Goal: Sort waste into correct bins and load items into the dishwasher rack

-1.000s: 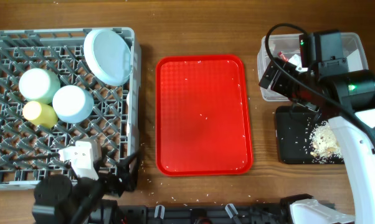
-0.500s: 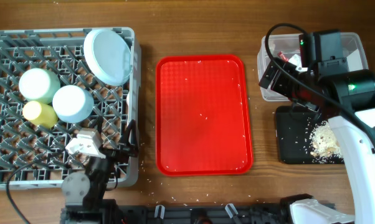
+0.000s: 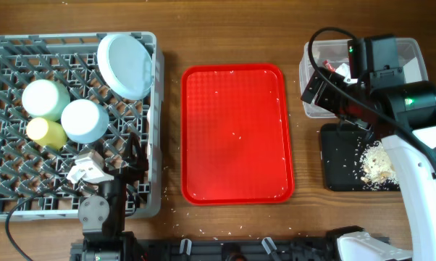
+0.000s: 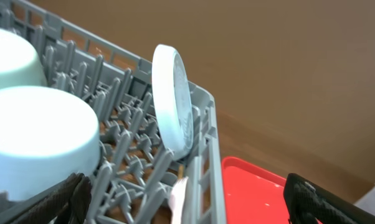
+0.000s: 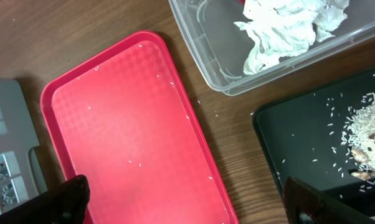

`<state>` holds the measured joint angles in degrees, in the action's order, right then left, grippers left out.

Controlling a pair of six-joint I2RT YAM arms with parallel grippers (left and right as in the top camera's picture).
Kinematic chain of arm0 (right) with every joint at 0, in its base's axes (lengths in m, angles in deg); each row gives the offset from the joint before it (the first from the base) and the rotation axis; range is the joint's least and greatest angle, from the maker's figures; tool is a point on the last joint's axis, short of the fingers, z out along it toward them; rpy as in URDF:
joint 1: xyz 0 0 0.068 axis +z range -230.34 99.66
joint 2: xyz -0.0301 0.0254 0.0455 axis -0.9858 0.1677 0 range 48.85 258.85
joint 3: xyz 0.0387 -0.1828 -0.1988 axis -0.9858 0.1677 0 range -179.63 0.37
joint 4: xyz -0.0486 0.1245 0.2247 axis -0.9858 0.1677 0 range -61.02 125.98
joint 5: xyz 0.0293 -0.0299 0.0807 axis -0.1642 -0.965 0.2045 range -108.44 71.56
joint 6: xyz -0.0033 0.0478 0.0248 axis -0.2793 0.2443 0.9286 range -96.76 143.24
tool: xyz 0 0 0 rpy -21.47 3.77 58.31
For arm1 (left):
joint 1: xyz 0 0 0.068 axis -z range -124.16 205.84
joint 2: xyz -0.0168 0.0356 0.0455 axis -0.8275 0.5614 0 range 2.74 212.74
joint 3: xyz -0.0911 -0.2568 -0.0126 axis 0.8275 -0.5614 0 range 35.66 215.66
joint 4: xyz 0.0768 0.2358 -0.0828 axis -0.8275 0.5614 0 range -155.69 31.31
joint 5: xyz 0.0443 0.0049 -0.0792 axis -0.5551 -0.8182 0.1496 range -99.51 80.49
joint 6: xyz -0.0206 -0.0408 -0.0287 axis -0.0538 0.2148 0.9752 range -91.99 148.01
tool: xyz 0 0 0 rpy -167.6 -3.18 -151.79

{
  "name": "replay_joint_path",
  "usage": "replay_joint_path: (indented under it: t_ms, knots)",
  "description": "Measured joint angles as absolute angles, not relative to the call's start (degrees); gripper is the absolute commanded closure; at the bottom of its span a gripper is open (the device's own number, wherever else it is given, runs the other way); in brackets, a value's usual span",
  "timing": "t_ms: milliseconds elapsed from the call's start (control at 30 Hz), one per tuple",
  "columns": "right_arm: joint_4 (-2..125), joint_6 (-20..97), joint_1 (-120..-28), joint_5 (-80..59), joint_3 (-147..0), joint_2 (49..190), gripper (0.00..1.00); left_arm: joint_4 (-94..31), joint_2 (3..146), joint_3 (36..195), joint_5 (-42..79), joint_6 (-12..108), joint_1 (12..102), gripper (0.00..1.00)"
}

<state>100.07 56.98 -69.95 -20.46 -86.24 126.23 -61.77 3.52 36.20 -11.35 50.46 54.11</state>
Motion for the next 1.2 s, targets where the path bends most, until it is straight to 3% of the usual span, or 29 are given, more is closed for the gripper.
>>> replay_joint_path:
  t_ms: [1000,1200]
  knots:
    - [100.12,56.98,-69.95,-20.48,-86.24,126.38,0.00,-61.74,3.52,36.20,-10.92,47.58,53.41,0.00]
    - [99.68,56.98,-69.95,-21.03,-86.24,116.35,0.00,-61.74,3.52,36.20,-10.94,47.58,53.41,0.00]
